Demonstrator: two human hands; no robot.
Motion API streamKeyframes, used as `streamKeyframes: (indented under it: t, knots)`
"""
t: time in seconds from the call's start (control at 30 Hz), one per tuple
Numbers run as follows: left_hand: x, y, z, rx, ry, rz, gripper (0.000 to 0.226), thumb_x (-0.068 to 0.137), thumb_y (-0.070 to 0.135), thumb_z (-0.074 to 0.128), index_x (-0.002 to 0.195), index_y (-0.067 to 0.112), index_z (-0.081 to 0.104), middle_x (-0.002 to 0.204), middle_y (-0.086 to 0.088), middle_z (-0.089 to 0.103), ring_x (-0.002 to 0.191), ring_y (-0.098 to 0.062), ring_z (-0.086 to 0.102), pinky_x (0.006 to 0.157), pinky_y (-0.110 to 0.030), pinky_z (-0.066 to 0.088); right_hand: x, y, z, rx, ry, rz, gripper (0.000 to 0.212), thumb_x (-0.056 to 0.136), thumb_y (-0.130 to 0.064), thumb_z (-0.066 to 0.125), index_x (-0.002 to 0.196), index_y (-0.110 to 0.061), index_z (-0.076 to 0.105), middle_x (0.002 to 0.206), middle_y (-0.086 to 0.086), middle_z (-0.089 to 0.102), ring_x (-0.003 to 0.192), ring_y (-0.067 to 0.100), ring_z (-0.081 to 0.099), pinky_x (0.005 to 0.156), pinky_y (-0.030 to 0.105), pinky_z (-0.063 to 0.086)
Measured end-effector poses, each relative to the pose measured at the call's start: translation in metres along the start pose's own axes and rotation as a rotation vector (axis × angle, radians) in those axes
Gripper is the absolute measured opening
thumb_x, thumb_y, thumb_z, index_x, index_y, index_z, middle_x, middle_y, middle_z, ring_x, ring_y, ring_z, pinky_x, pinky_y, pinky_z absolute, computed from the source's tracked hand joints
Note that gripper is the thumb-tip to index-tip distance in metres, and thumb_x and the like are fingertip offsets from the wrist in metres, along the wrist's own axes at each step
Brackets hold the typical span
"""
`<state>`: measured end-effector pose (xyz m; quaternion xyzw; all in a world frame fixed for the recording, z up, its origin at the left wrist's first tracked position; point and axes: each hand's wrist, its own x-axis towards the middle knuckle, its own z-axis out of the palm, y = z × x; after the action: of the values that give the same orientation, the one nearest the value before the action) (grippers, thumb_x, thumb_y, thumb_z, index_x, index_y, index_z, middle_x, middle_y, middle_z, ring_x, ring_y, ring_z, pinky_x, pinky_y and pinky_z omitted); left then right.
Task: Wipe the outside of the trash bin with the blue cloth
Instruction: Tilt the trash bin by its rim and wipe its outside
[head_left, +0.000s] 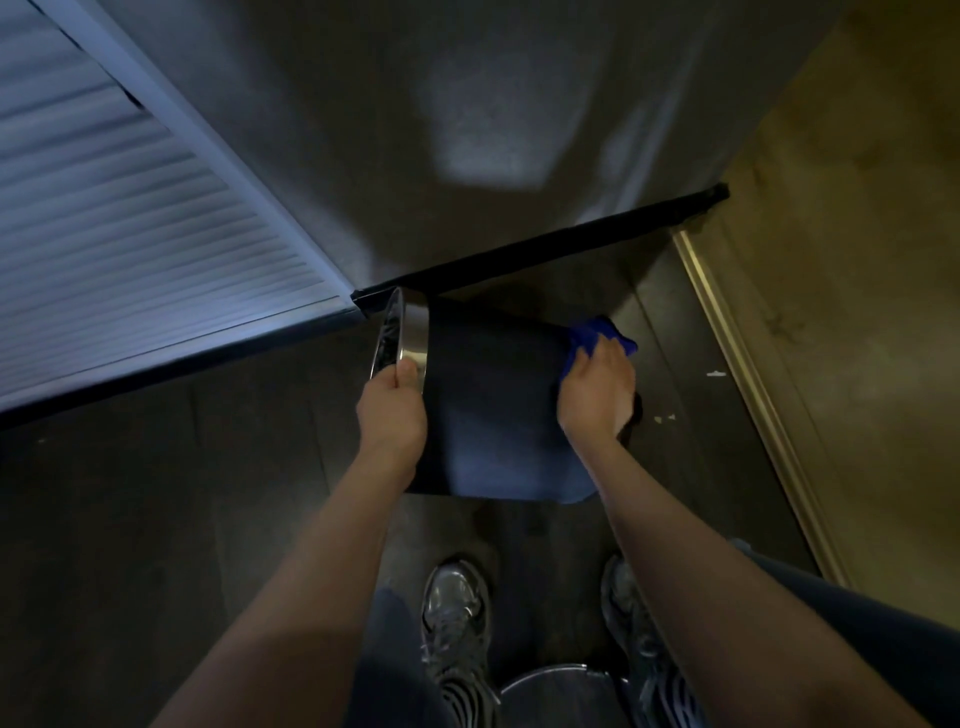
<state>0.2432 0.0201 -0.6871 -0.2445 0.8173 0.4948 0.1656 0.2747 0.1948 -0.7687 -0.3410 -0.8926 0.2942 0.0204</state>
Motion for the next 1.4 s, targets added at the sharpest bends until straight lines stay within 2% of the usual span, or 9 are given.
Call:
streamKeyframes:
  t: [0.13, 0.23, 0.3, 0.43, 0.57, 0.7, 0.93, 1.2, 1.4]
  knots:
    - [0.001, 0.006, 0.003, 0.016, 0.017, -0.01, 0.038, 0.096, 0.031, 0.034, 0.099, 0.004, 0.061, 0.104, -0.022, 0.061, 0.096, -0.032, 0.056, 0.088, -0.041, 0.045, 0.0, -0.069, 0.01, 0.0, -0.06, -0.18, 0.03, 0.093, -0.015, 0.038, 0.112, -0.006, 0.058, 0.115, 0.016, 0.062, 0.108, 0.032, 0.054, 0.092, 0.038, 0.036]
    - [0.003, 0.005, 0.003, 0.0, 0.036, 0.005, 0.037, 0.095, 0.028, 0.036, 0.074, 0.007, 0.057, 0.08, -0.012, 0.056, 0.076, -0.023, 0.049, 0.068, -0.034, 0.044, -0.02, -0.115, 0.018, 0.026, -0.055, -0.38, 0.026, 0.088, -0.016, 0.041, 0.104, -0.007, 0.059, 0.108, 0.014, 0.064, 0.104, 0.03, 0.056, 0.089, 0.037, 0.039]
    - [0.003, 0.002, 0.001, -0.021, 0.069, -0.016, 0.039, 0.095, 0.027, 0.037, 0.062, 0.013, 0.051, 0.068, -0.004, 0.05, 0.065, -0.017, 0.044, 0.055, -0.029, 0.036, -0.034, -0.12, 0.022, 0.018, -0.09, -0.507, 0.028, 0.087, -0.016, 0.045, 0.111, -0.006, 0.056, 0.115, 0.013, 0.062, 0.111, 0.028, 0.054, 0.095, 0.035, 0.038]
    - [0.005, -0.003, -0.007, -0.022, 0.074, -0.033, 0.039, 0.096, 0.027, 0.037, 0.062, 0.013, 0.05, 0.066, -0.004, 0.049, 0.064, -0.016, 0.044, 0.062, -0.029, 0.037, -0.033, -0.078, 0.015, 0.02, -0.239, -0.729, 0.041, 0.091, -0.017, 0.047, 0.131, -0.007, 0.046, 0.134, 0.011, 0.053, 0.127, 0.023, 0.046, 0.107, 0.027, 0.026]
    - [0.007, -0.004, -0.014, -0.007, 0.011, -0.024, 0.035, 0.094, 0.03, 0.041, 0.065, 0.014, 0.053, 0.069, -0.005, 0.05, 0.066, -0.017, 0.045, 0.059, -0.029, 0.036, -0.012, -0.016, -0.002, -0.002, -0.224, -0.557, 0.037, 0.094, -0.017, 0.042, 0.131, -0.009, 0.047, 0.136, 0.011, 0.051, 0.127, 0.025, 0.045, 0.108, 0.026, 0.024]
    - [0.006, -0.005, -0.016, 0.031, -0.019, -0.008, 0.032, 0.094, 0.033, 0.039, 0.08, 0.01, 0.057, 0.083, -0.012, 0.054, 0.078, -0.024, 0.049, 0.074, -0.033, 0.038, 0.011, 0.026, -0.014, -0.072, -0.21, -0.311, 0.035, 0.097, -0.022, 0.035, 0.128, -0.011, 0.046, 0.132, 0.011, 0.053, 0.118, 0.028, 0.05, 0.099, 0.032, 0.036]
    - [0.01, -0.002, -0.014, 0.005, -0.038, -0.041, 0.033, 0.094, 0.034, 0.038, 0.07, 0.019, 0.054, 0.074, -0.005, 0.052, 0.07, -0.02, 0.049, 0.063, -0.033, 0.039, 0.02, 0.001, -0.002, -0.105, -0.136, -0.097, 0.032, 0.096, -0.018, 0.032, 0.117, -0.004, 0.053, 0.122, 0.017, 0.057, 0.116, 0.031, 0.048, 0.099, 0.038, 0.032]
    - [0.011, 0.01, 0.003, -0.022, -0.045, -0.053, 0.032, 0.094, 0.032, 0.038, 0.086, 0.008, 0.059, 0.082, -0.014, 0.057, 0.075, -0.025, 0.052, 0.071, -0.039, 0.043, -0.032, -0.097, 0.024, 0.027, -0.043, -0.273, 0.036, 0.09, -0.016, 0.041, 0.123, -0.005, 0.049, 0.128, 0.013, 0.056, 0.124, 0.028, 0.045, 0.105, 0.034, 0.025]
    - [0.007, 0.011, 0.001, -0.046, -0.013, -0.1, 0.038, 0.094, 0.039, 0.031, 0.073, 0.02, 0.056, 0.075, -0.005, 0.055, 0.068, -0.018, 0.05, 0.068, -0.029, 0.038, -0.048, -0.084, 0.016, 0.037, -0.163, -0.715, 0.046, 0.088, -0.018, 0.04, 0.133, -0.01, 0.043, 0.138, 0.007, 0.05, 0.131, 0.023, 0.041, 0.11, 0.032, 0.025]
